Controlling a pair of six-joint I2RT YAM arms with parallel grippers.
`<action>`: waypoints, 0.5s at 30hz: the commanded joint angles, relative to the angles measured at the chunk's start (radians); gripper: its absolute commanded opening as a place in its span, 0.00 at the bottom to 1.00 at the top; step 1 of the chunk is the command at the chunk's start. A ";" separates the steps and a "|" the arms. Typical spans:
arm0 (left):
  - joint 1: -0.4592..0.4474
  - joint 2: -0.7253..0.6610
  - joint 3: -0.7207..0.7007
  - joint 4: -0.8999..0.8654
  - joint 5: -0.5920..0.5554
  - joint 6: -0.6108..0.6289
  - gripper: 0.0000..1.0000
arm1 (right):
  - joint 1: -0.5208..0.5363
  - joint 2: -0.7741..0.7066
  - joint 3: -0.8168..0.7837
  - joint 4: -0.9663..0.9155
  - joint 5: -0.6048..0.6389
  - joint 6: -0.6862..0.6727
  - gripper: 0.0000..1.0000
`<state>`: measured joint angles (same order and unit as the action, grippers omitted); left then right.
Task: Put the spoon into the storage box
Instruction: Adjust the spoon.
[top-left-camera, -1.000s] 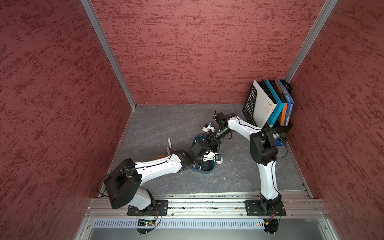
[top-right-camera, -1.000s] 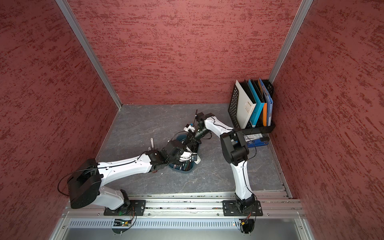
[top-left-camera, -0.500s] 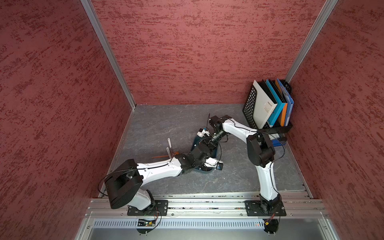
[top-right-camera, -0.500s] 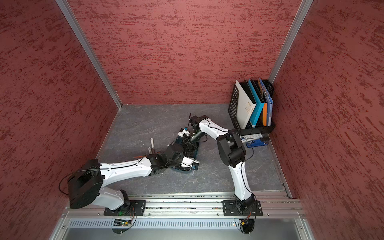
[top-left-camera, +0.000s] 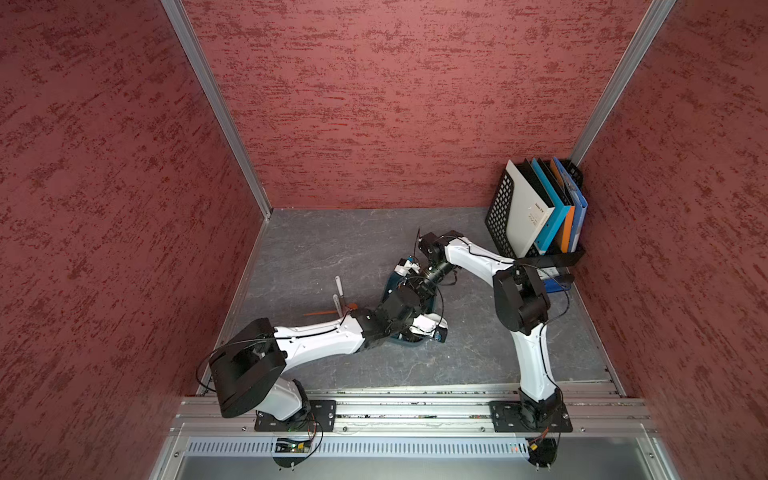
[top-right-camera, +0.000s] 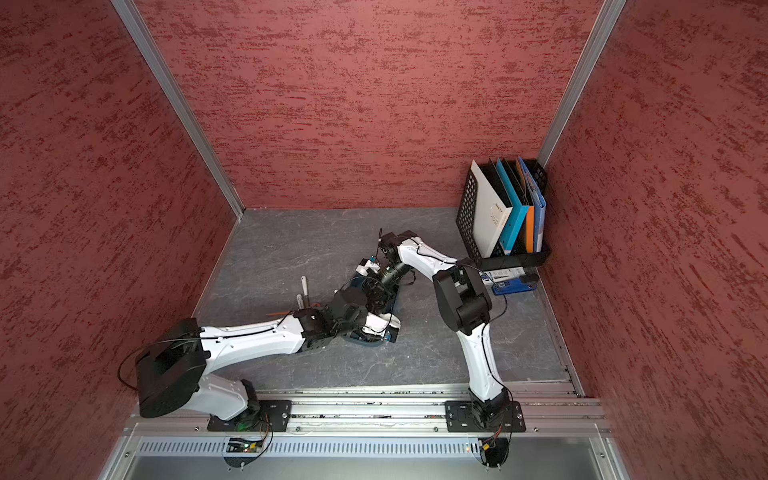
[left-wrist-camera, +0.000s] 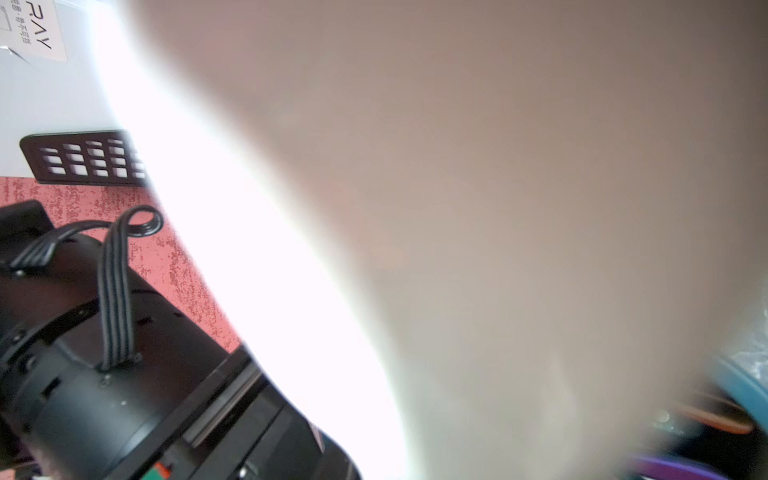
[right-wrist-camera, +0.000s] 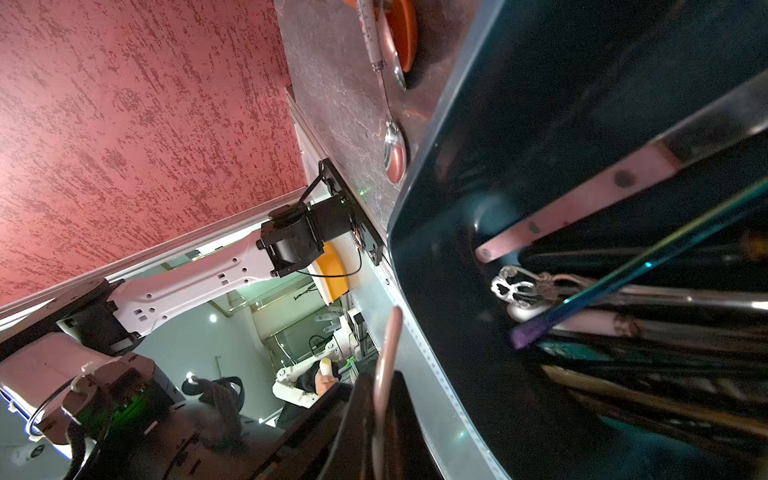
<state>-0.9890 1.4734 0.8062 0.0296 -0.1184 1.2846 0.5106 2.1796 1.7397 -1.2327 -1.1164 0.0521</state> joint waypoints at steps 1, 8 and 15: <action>-0.016 0.030 -0.009 -0.001 -0.016 -0.022 0.08 | -0.005 -0.015 0.000 0.002 -0.034 -0.016 0.00; -0.037 0.036 -0.016 0.012 -0.035 -0.021 0.00 | -0.005 -0.004 0.004 0.007 -0.050 -0.017 0.01; -0.058 0.027 -0.016 0.005 -0.058 -0.033 0.00 | -0.007 -0.004 0.006 0.043 -0.062 -0.003 0.29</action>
<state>-1.0264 1.4868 0.8032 0.0532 -0.1860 1.2835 0.5091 2.1796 1.7397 -1.2354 -1.1324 0.0441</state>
